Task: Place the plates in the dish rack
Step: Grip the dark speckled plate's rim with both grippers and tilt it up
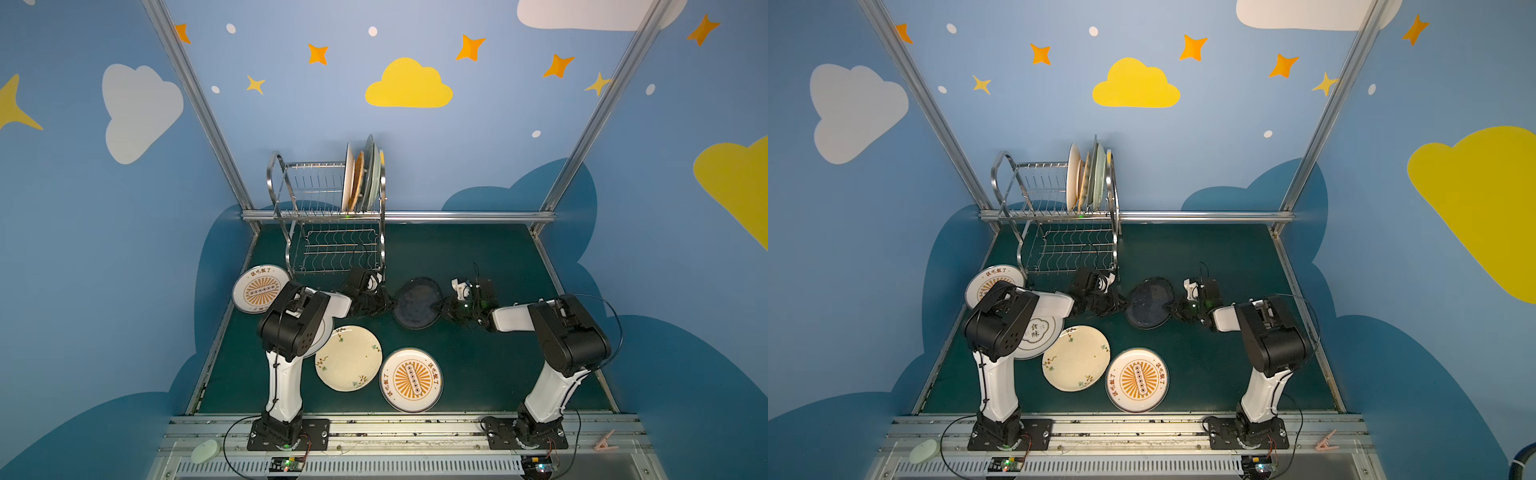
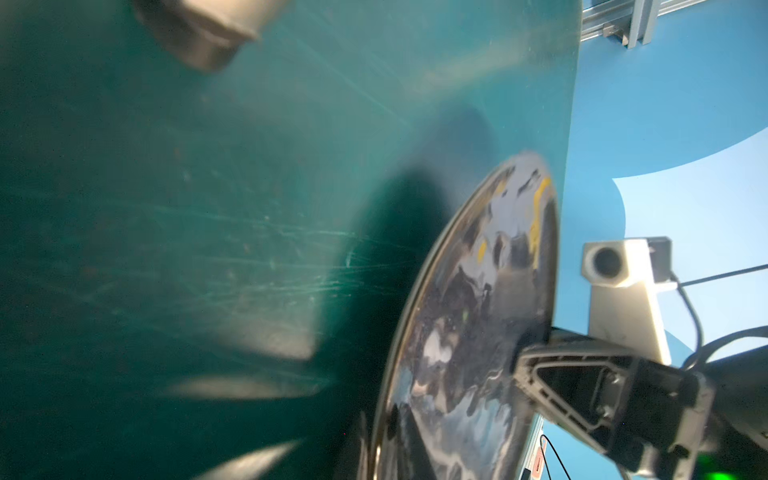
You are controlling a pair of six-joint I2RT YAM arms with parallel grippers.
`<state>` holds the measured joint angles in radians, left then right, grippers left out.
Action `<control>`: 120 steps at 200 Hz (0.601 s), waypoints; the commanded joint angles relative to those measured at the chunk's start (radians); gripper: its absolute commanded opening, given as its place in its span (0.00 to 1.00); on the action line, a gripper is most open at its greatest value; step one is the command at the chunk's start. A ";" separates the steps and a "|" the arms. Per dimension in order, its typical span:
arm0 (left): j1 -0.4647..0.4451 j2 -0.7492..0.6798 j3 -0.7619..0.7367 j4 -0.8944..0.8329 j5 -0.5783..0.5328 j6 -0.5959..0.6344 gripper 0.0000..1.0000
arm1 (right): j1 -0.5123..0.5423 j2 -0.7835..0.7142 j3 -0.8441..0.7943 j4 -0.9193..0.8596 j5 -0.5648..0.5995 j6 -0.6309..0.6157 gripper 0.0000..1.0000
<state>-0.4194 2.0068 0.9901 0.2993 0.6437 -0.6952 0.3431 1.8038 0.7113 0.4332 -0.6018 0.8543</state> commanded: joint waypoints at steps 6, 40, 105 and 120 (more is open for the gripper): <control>-0.026 -0.012 -0.041 -0.100 -0.038 -0.012 0.15 | 0.042 -0.010 -0.027 -0.021 -0.006 -0.043 0.02; -0.024 -0.098 -0.064 -0.117 -0.061 -0.012 0.20 | 0.040 -0.042 -0.021 -0.051 -0.020 -0.034 0.00; 0.012 -0.247 -0.115 -0.144 -0.079 -0.010 0.34 | 0.027 -0.149 -0.032 -0.077 -0.062 -0.003 0.00; 0.031 -0.277 -0.123 -0.155 -0.077 -0.006 0.36 | 0.022 -0.181 -0.032 -0.088 -0.070 0.003 0.00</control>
<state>-0.4149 1.7863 0.8761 0.1650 0.5674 -0.7116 0.3729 1.6985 0.6804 0.3534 -0.6342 0.8566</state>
